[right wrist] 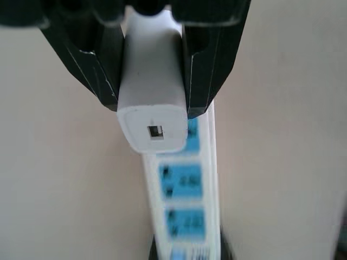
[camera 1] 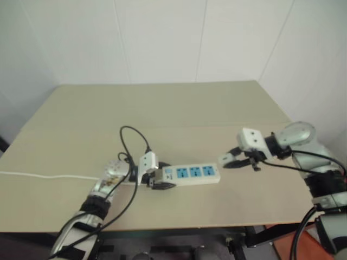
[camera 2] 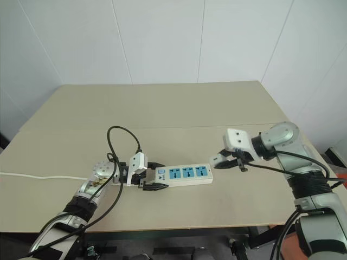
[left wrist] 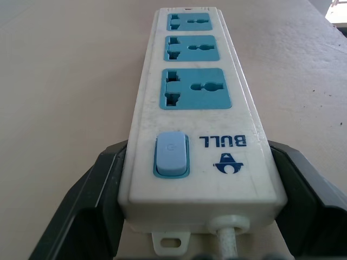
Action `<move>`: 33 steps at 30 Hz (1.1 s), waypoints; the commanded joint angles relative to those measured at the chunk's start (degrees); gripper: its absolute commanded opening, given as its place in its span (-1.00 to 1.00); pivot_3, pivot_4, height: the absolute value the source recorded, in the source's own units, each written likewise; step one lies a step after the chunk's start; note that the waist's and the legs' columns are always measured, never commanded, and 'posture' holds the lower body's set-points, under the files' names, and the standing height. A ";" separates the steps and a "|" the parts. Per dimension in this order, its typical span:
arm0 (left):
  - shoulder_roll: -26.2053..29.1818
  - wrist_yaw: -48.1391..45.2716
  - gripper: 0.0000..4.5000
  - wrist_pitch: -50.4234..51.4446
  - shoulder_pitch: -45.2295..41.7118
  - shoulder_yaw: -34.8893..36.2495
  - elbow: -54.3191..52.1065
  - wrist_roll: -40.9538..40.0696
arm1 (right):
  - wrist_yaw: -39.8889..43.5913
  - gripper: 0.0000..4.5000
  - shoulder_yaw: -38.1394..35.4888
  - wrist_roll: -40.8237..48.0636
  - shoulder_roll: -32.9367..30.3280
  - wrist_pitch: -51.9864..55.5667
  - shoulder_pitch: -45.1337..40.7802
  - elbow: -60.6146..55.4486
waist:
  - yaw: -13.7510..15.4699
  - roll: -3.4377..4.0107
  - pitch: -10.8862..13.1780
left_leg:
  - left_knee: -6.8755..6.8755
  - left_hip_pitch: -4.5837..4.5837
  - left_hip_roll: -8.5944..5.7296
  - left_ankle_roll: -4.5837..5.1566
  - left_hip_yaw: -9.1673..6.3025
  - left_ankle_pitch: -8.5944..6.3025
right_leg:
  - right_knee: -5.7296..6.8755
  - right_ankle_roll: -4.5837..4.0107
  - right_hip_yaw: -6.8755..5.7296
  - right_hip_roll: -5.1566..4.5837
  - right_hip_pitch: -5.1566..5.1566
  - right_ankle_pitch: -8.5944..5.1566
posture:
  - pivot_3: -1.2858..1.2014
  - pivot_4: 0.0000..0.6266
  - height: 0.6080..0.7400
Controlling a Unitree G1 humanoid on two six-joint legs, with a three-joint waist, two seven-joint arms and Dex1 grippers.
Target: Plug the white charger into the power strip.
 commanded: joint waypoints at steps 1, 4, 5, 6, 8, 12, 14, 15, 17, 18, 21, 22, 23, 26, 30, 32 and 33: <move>0.25 -0.08 0.46 -0.17 0.43 -1.94 1.96 3.04 | -5.53 -0.50 -5.25 9.73 3.87 11.40 1.58 -6.90 | 0.25 0.00 0.00 | 0.00 -0.01 0.00 0.00 -0.01 0.00 | 0.01 0.00 -0.01 -0.01 0.00 0.00 | 0.03 -0.52 1.00; 0.12 -0.04 0.46 -0.03 0.42 -1.91 1.63 2.63 | -11.37 -0.50 -6.94 12.66 8.66 13.62 4.00 -10.54 | 0.60 0.00 0.00 | 0.00 -0.04 -0.01 0.00 -0.01 0.00 | 0.00 0.01 -0.03 -0.02 -0.03 0.00 | 0.03 -0.52 1.00; 0.08 -0.13 0.46 0.16 0.44 -1.80 1.49 2.36 | -12.51 -0.50 -6.81 12.94 9.77 13.75 4.66 -11.28 | 0.62 0.00 0.00 | 0.00 -0.05 -0.01 0.00 -0.01 0.00 | 0.00 0.01 -0.03 -0.02 -0.04 0.00 | 0.03 -0.52 1.00; 0.07 -0.20 0.46 0.27 0.50 -1.73 1.34 2.19 | -13.61 -0.50 -6.55 12.83 11.13 12.95 5.58 -11.95 | 0.62 0.00 0.00 | 0.00 -0.06 -0.01 0.00 -0.01 0.00 | -0.01 0.01 -0.03 -0.02 -0.04 0.00 | 0.03 -0.52 1.00; 0.18 -0.46 0.46 0.31 0.71 -1.75 0.97 2.07 | -14.16 -0.50 -5.75 12.45 12.81 10.55 7.35 -12.94 | 0.62 0.01 0.00 | 0.00 -0.06 -0.01 0.00 0.00 0.00 | -0.01 0.01 -0.05 -0.02 -0.05 0.00 | 0.03 -0.52 1.00; 0.56 -0.78 0.46 0.82 0.96 -1.41 -0.02 1.60 | -14.13 -0.50 -3.67 10.91 15.12 6.34 9.63 -11.96 | 0.50 0.01 0.00 | 0.00 -0.09 -0.02 0.00 0.00 0.00 | -0.03 0.03 -0.05 -0.01 -0.06 -0.01 | 0.03 -0.52 1.00; 0.77 -0.97 0.46 0.82 0.95 -1.32 -0.02 1.61 | -13.90 -0.50 -2.16 9.40 16.21 3.55 10.20 -10.45 | 0.39 0.01 0.00 | 0.00 -0.08 -0.01 0.00 0.01 0.00 | -0.02 0.03 -0.04 0.00 -0.07 -0.01 | 0.03 -0.52 1.00; 0.92 -1.08 0.46 0.83 1.20 -1.34 -0.39 1.61 | -13.69 -0.50 -1.35 8.37 16.75 1.42 10.48 -9.53 | 0.38 0.01 0.00 | 0.00 -0.08 0.00 0.00 0.01 0.00 | -0.01 0.03 -0.05 0.01 -0.08 -0.01 | 0.03 -0.52 1.00; 1.14 -1.24 0.46 1.08 1.64 -1.33 -1.23 1.49 | -13.78 -0.50 -0.44 7.20 17.73 -1.23 10.64 -8.02 | 0.41 0.01 0.00 | 0.00 -0.07 0.00 0.00 0.00 0.00 | -0.01 0.03 -0.05 0.02 -0.07 -0.01 | 0.03 -0.52 1.00; 1.18 -1.28 0.46 1.20 1.78 -1.34 -1.54 1.45 | -13.96 -0.50 -0.15 6.91 18.35 -2.13 10.52 -7.07 | 0.45 0.01 0.00 | 0.00 -0.08 0.00 0.00 0.00 0.00 | -0.02 0.03 -0.05 0.02 -0.07 -0.01 | 0.03 -0.52 1.00; 1.26 -1.32 0.46 1.26 1.74 -1.38 -1.71 1.58 | -13.48 -0.50 0.84 6.13 20.15 -5.52 9.90 -4.12 | 0.50 0.01 0.00 | 0.00 -0.10 0.00 0.00 0.00 0.00 | -0.04 0.03 -0.05 0.01 -0.07 -0.01 | 0.03 -0.52 1.00; 1.25 -1.31 0.46 1.30 1.62 -1.39 -1.59 1.66 | -13.11 -0.50 1.00 6.11 20.84 -6.74 9.69 -3.19 | 0.49 0.01 0.00 | 0.00 -0.10 0.00 0.00 0.00 0.00 | -0.04 0.03 -0.06 0.01 -0.08 -0.01 | 0.03 -0.52 1.00; 1.25 -1.34 0.46 1.33 1.46 -1.40 -1.42 1.72 | -12.79 -0.50 1.19 6.10 21.44 -7.74 9.38 -2.25 | 0.46 0.01 0.00 | 0.00 -0.09 0.00 0.00 0.00 0.00 | -0.03 0.03 -0.06 0.01 -0.08 -0.01 | 0.03 -0.52 1.00; 1.46 -1.83 0.46 1.25 1.42 -1.64 -1.53 1.86 | -12.08 -0.50 1.39 5.86 22.51 -9.98 8.69 -0.02 | 0.46 0.01 0.00 | 0.00 -0.09 0.00 0.00 -0.01 0.00 | -0.03 0.03 -0.06 0.02 -0.08 -0.01 | 0.03 -0.52 1.00; 1.61 -2.84 0.46 0.92 1.13 -1.76 -1.36 1.68 | -11.95 -0.50 1.30 5.21 23.38 -11.53 7.32 3.85 | 0.47 0.01 0.00 | 0.00 -0.09 0.00 0.00 0.00 0.00 | -0.03 0.02 -0.06 0.02 -0.07 -0.01 | 0.03 -0.52 1.00; 1.67 -3.33 0.46 0.60 1.12 -1.57 -1.20 1.43 | -11.59 -0.50 1.58 5.01 23.43 -12.09 6.96 4.76 | 0.48 0.01 0.00 | -0.01 -0.09 0.00 0.00 -0.01 0.00 | -0.03 0.02 -0.07 0.02 -0.08 -0.01 | 0.03 -0.52 1.00; 1.67 -3.67 0.46 0.60 1.12 -1.49 -1.19 1.23 | -11.46 -0.50 1.69 4.97 23.52 -12.26 6.73 5.06 | 0.48 0.01 0.00 | -0.01 -0.09 0.00 0.00 -0.01 0.00 | -0.04 0.02 -0.07 0.02 -0.07 -0.01 | 0.03 -0.52 1.00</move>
